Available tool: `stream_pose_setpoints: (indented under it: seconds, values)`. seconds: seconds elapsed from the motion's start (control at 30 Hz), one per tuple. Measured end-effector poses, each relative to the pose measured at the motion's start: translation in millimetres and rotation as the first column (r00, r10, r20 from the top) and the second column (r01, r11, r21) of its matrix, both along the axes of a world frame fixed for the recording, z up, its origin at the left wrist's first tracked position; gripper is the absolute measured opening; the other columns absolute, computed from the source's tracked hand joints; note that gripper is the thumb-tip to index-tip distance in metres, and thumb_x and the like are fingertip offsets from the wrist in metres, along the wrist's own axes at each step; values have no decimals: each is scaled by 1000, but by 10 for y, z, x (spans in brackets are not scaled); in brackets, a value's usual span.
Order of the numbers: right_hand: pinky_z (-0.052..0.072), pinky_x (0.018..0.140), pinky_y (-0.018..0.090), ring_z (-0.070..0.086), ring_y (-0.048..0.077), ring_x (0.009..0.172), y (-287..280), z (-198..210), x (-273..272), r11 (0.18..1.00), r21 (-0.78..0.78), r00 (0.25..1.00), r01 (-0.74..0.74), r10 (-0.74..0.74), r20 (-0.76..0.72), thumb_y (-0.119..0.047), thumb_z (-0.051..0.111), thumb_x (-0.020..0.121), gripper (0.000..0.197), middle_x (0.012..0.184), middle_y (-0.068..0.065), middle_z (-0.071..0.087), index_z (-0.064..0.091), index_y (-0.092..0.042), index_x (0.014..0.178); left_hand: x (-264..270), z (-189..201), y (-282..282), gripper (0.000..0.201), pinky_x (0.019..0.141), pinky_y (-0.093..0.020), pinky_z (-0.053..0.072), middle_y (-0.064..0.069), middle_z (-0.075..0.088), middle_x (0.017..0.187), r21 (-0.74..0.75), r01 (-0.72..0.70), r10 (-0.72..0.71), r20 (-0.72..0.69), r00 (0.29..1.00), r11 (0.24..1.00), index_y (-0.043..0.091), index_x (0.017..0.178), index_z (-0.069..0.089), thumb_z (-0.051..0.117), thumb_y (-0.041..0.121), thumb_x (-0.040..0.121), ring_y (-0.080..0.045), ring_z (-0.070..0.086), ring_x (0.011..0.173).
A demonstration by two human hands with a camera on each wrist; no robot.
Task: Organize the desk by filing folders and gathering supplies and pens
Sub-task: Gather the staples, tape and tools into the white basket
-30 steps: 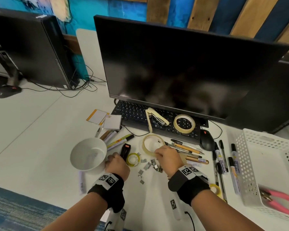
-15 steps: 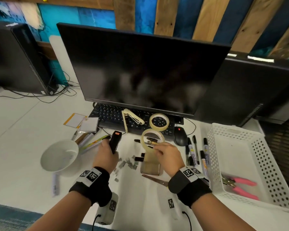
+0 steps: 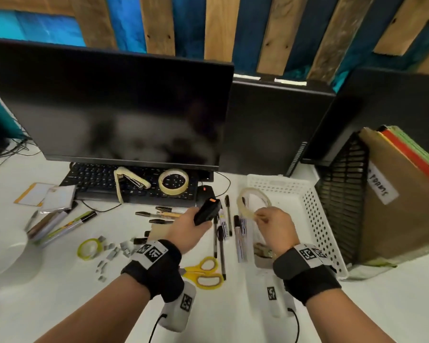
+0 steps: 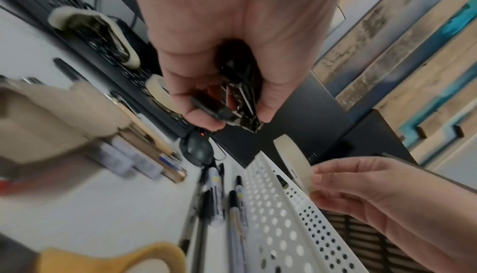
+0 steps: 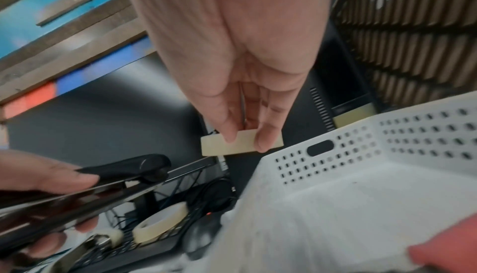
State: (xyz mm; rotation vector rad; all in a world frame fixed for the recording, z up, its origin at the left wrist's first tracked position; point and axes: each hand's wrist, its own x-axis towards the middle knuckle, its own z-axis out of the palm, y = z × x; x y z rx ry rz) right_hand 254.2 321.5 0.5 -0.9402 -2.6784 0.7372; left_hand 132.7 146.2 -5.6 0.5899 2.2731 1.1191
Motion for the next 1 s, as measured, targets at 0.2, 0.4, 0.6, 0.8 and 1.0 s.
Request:
stream_pose_setpoints:
  seconds: [0.2, 0.4, 0.6, 0.8, 1.0]
  values:
    - [45, 73, 25, 64, 25, 97, 557, -172, 233, 998, 55, 939, 23, -40, 343, -11, 48, 89, 27, 105, 5, 71, 73, -15, 97, 260, 6, 439, 24, 53, -21, 36, -1, 55, 79, 35, 36, -38, 70, 997, 999, 14, 114, 51, 51, 17, 90, -12, 50, 65]
    - [38, 60, 21, 64, 23, 93, 732, -232, 223, 996, 11, 835, -94, 73, 545, -19, 49, 90, 27, 99, 6, 70, 72, -9, 98, 380, -2, 647, 16, 52, -25, 38, -4, 53, 73, 95, -15, -2, 175, 985, 995, 16, 105, 50, 49, 15, 89, -16, 48, 61]
    - [44, 62, 24, 60, 21, 85, 751, -341, 167, 948, -118, 703, -295, 299, 646, -18, 59, 84, 16, 88, 6, 66, 70, -7, 89, 426, 35, 746, 14, 52, -25, 37, -7, 52, 74, 136, -58, 28, 210, 977, 989, 12, 103, 50, 50, 14, 89, -17, 48, 62]
    - [45, 86, 26, 57, 18, 102, 738, -220, 197, 910, -275, 737, -310, 413, 535, -21, 59, 88, 31, 122, 3, 62, 62, -14, 118, 440, 29, 806, 11, 55, -27, 36, -5, 49, 72, 151, -28, -7, 228, 974, 988, 13, 100, 48, 49, 14, 89, -17, 45, 61]
    - [54, 77, 26, 63, 19, 85, 591, 272, 304, 487, -873, 989, 7, 127, 79, -37, 49, 95, 39, 108, 11, 61, 57, -7, 119, 584, 108, 1000, 10, 56, -22, 38, 2, 49, 74, 188, 131, -155, 120, 981, 973, 16, 99, 47, 52, 16, 91, -11, 47, 63]
